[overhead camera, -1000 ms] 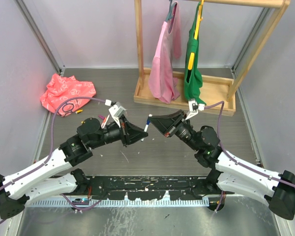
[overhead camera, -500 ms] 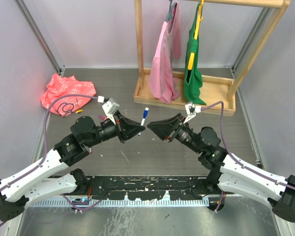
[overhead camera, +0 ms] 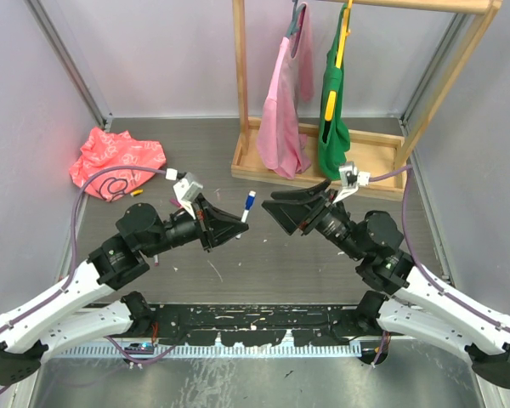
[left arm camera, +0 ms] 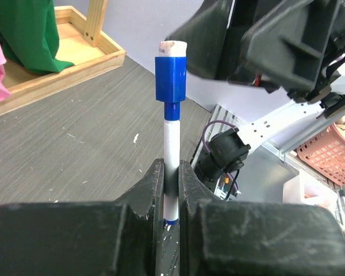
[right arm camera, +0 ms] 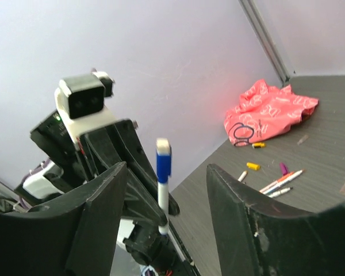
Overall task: Insert the pens into the pen caps
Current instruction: Insert the pen cap onto the pen, then press the pen cap onto the pen.
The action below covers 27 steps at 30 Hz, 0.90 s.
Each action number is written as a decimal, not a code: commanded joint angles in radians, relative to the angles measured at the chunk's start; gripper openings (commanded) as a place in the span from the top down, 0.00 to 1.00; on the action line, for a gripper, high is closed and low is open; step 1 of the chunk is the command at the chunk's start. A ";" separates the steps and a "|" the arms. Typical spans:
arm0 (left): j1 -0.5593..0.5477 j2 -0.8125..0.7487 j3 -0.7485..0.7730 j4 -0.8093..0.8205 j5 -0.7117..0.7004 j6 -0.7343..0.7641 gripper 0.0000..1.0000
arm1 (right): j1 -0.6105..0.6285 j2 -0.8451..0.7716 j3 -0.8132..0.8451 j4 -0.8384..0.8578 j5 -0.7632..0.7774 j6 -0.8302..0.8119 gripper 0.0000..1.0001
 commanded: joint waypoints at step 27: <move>0.002 0.033 0.025 0.016 0.078 0.021 1.00 | 0.003 0.185 0.105 0.084 -0.105 0.028 0.76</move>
